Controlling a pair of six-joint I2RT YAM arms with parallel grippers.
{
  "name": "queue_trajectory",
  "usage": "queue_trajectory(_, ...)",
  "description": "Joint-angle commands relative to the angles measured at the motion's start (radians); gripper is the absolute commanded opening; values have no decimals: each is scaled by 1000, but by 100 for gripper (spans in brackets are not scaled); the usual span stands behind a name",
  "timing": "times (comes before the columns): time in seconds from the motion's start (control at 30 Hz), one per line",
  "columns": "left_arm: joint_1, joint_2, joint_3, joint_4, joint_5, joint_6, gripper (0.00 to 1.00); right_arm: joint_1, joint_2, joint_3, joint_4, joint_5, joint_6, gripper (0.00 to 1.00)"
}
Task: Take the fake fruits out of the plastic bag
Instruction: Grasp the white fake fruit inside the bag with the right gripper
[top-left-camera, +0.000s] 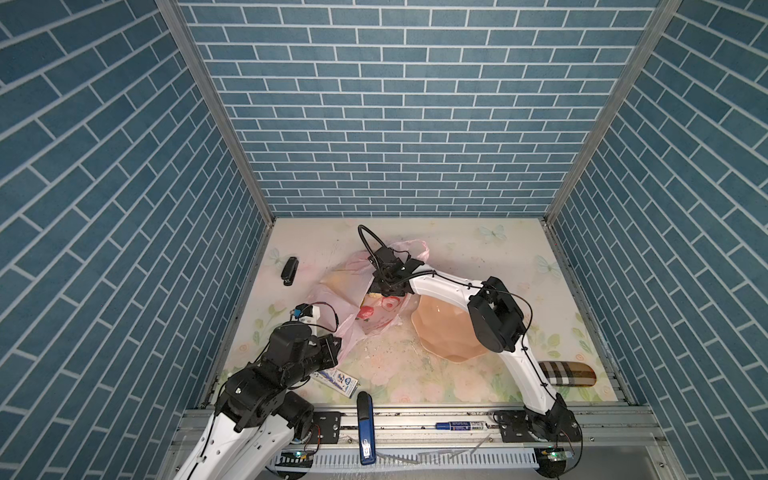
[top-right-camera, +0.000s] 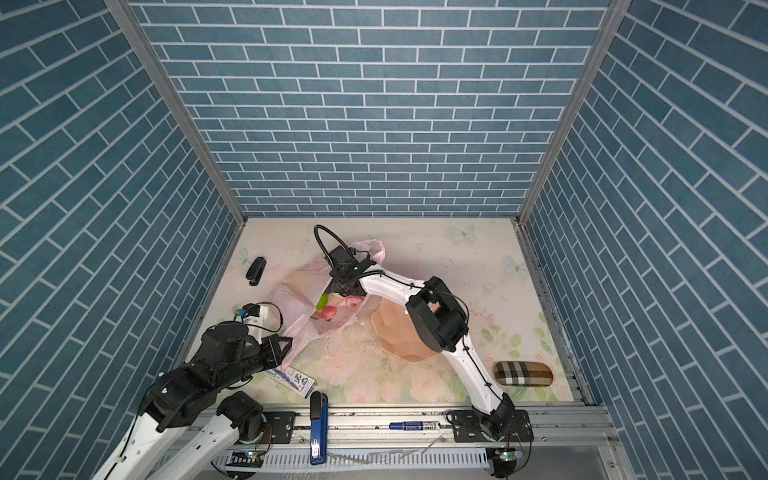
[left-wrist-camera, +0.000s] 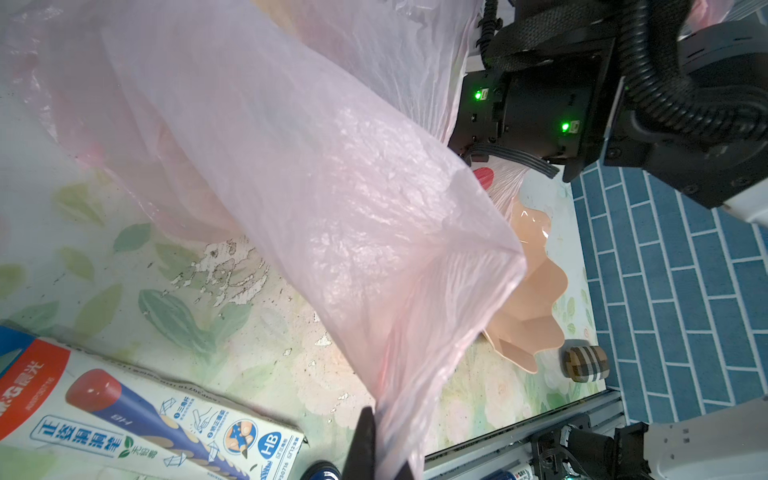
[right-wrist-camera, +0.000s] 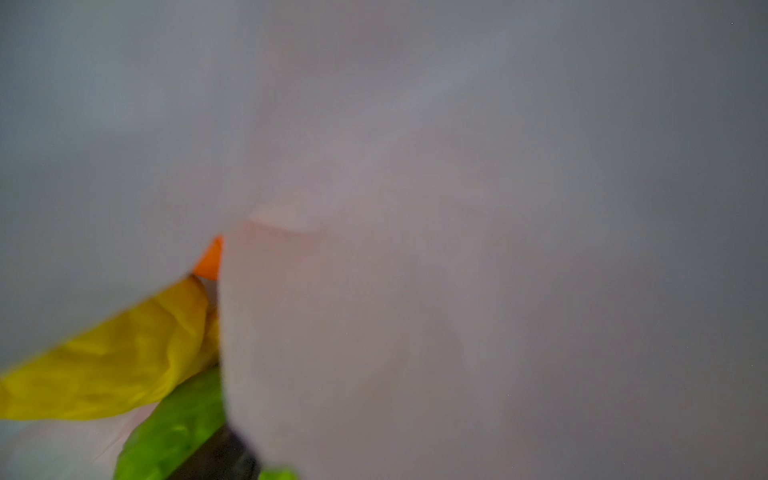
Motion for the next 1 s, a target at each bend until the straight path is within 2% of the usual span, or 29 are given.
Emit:
queue_trajectory(0.0,-5,-18,-27,11,8,6,6,-4,27,61,-8,5,38,91)
queue_trajectory(0.37,-5,-35,-56,17,20,-9,6,-14,59,85,30,10,40,87)
queue_trajectory(0.47,-5,-34,-61,18,20,-12,5,-18,73,90,39,-7,47,84)
queue_trajectory(0.57,-5,-34,-59,21,16,-13,5,-20,74,85,46,-8,48,76)
queue_trajectory(0.8,-5,-36,-41,29,-33,-15,5,-21,41,40,88,-29,30,50)
queue_trajectory(0.97,-5,-18,-16,83,-109,-14,6,-20,-27,-40,119,-41,-6,39)
